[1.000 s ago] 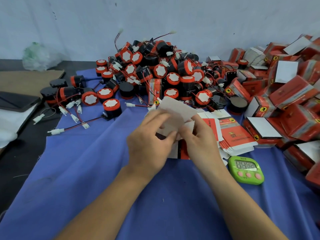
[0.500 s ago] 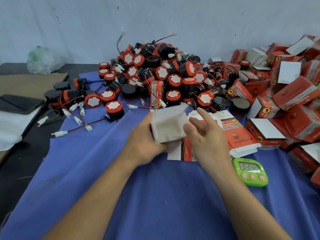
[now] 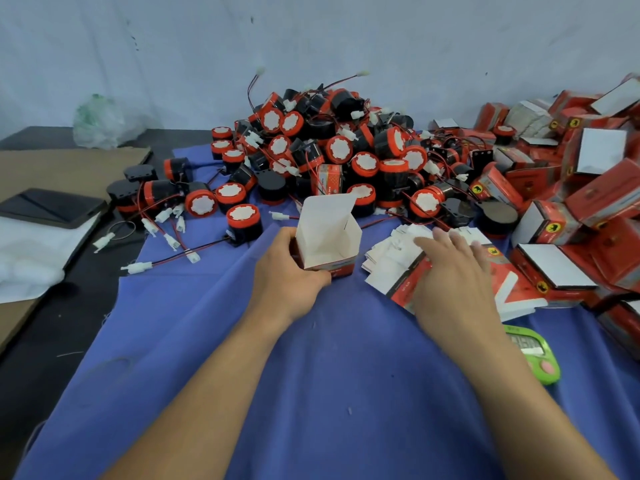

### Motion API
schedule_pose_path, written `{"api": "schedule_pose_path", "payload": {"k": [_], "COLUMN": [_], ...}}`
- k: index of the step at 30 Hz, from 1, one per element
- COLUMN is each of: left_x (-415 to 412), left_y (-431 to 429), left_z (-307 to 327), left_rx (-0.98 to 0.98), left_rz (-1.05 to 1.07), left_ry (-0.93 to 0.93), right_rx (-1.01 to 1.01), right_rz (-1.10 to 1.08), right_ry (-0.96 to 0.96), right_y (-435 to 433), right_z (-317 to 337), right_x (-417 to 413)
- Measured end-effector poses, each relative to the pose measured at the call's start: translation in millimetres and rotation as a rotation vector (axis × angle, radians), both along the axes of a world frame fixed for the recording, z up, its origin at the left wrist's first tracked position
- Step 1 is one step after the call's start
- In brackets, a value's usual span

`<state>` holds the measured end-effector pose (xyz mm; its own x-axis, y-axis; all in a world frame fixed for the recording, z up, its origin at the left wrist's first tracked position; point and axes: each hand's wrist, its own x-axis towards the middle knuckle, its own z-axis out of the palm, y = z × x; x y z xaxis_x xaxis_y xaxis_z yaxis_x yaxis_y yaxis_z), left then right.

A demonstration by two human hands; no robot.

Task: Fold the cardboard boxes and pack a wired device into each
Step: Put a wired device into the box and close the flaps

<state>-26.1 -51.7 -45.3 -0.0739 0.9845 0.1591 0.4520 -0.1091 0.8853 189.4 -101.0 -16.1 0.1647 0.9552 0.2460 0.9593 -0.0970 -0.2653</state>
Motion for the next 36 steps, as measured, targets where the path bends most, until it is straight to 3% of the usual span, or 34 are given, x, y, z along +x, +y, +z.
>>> {"api": "schedule_pose_path", "payload": {"k": [4,9,11,13,22,26,30,33,36], "left_x": [-4,-9,-10,-9,-5,-6,-5,-6,-7], "left_y": [3,3,4,5,5,4,2,2,1], "left_z": [0,1,1,1,0,0,4,5,6], "left_rx": [-0.023,-0.044,-0.049,-0.058,-0.056,-0.064,-0.074,-0.082,-0.092], "left_rz": [0.050,0.046,0.046,0.041,0.023,0.018,0.010,0.002,-0.014], "left_ry": [0.036,0.088,0.093,0.100,0.142,0.132,0.112,0.100,0.090], "right_rx": [0.037,-0.213,-0.275,-0.233,-0.024,-0.224,-0.203,-0.076,0.201], "right_rz": [0.133,0.092,0.090,0.103,0.201,0.289,0.278,0.159,0.018], "right_ry": [0.127,0.099,-0.028,-0.081,0.274,-0.060,-0.096,0.045,0.396], "right_y": [40,120,134,138,132,143,144,137,116], "right_z": [15,32,27,16,4,14,22,25,31], "right_x": [-21,-16,-16,-16,-30,-41,-44,-41,-26]}}
